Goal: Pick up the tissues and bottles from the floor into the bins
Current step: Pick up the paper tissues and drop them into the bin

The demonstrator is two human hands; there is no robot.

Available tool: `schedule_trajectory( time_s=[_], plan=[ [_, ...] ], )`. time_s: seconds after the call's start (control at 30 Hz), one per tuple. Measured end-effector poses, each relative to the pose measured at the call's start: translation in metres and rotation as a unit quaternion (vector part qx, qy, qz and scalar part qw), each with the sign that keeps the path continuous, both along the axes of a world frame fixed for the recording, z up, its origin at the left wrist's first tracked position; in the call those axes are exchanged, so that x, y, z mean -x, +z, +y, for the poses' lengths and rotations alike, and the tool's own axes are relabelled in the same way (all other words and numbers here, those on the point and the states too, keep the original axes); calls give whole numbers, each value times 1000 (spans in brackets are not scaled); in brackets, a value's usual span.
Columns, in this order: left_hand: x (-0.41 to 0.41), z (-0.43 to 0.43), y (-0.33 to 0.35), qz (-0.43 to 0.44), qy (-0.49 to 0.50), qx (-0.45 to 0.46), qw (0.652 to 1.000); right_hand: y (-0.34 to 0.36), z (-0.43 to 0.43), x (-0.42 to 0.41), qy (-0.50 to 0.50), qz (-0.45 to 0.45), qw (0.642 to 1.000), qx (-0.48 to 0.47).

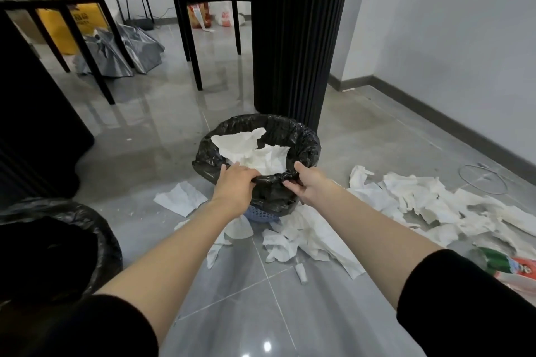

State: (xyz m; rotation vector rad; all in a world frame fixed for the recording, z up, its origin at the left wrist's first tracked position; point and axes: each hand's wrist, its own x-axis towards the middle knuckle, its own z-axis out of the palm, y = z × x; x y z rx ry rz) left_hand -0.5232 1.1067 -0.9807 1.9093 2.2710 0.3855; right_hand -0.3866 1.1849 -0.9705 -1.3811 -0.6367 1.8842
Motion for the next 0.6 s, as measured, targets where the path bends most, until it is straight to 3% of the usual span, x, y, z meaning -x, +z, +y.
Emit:
schedule_trajectory(
  time_s=[0.17, 0.37, 0.53, 0.6],
  plan=[
    [-27, -26, -1, 13, -19, 15, 1000, -6, -19, -30, 5, -45, 999, 9],
    [-41, -40, 2, 9, -7, 27, 1000, 1, -46, -61, 25, 4, 999, 24],
    [-54, -43, 0, 79, 7, 50, 996, -5, -60, -97, 124, -94, 988, 13],
    [-70, -46, -2, 61, -11, 28, 998, -11, -62, -114, 135, -137, 981, 0]
  ],
)
